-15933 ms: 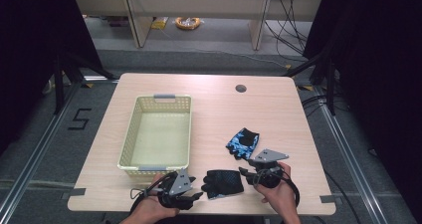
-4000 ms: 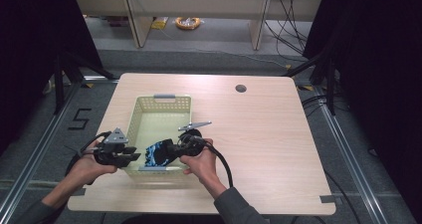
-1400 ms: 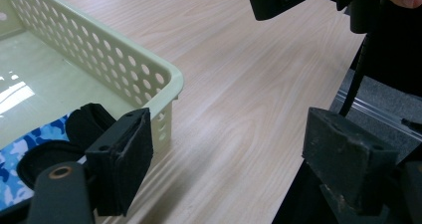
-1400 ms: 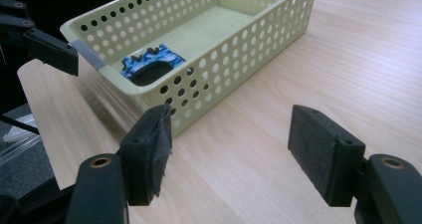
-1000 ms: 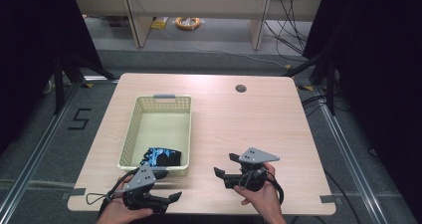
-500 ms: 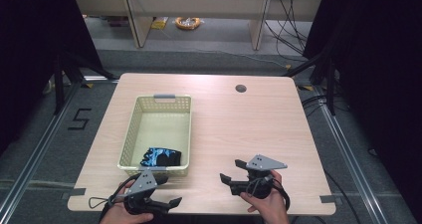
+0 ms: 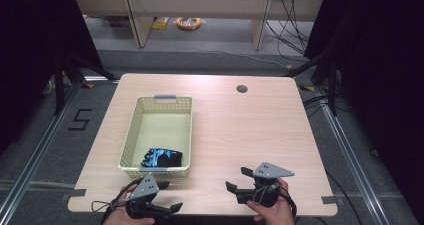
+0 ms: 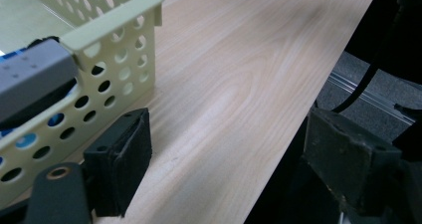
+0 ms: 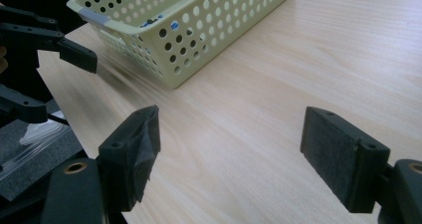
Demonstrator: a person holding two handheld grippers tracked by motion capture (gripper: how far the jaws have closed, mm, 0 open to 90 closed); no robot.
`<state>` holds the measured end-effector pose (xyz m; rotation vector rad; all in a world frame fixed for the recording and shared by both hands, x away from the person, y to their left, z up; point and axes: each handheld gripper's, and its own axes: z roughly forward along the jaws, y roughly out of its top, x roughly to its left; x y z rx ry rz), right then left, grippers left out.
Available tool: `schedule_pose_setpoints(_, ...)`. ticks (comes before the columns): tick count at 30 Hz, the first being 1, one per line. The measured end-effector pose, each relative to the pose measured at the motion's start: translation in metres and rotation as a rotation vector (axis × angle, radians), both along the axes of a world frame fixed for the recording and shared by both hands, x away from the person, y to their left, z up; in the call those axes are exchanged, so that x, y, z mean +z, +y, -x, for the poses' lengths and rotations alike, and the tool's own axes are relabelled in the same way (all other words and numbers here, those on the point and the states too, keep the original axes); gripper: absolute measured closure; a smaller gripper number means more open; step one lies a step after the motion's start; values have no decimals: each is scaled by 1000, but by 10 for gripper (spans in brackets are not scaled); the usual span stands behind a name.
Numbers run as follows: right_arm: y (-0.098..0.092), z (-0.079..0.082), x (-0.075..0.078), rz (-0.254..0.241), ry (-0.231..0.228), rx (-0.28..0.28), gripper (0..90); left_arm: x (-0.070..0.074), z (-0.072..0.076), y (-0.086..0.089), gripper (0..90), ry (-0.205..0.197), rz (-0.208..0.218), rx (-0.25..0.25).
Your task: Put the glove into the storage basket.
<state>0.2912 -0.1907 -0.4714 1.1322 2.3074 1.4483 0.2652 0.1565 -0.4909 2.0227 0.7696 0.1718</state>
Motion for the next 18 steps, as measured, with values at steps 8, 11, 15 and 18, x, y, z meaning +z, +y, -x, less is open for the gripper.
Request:
schedule_pose_setpoints(8, -5, 6, -6, 34, 3, 20, 215, -7, 1, 1, 181, -10, -19, -7)
schedule_pose_setpoints(11, -7, 9, -7, 21, 30, 13, 206, -12, 4, 0, 182, 8, -26, -13)
schedule_pose_setpoints(15, -10, 13, -9, 55, 30, 6, 204, -15, 5, 1, 182, -7, -65, -7)
schedule_pose_setpoints(18, -12, 18, -12, 82, 53, 5, 209, -16, 5, 2, 182, -26, -99, -26)
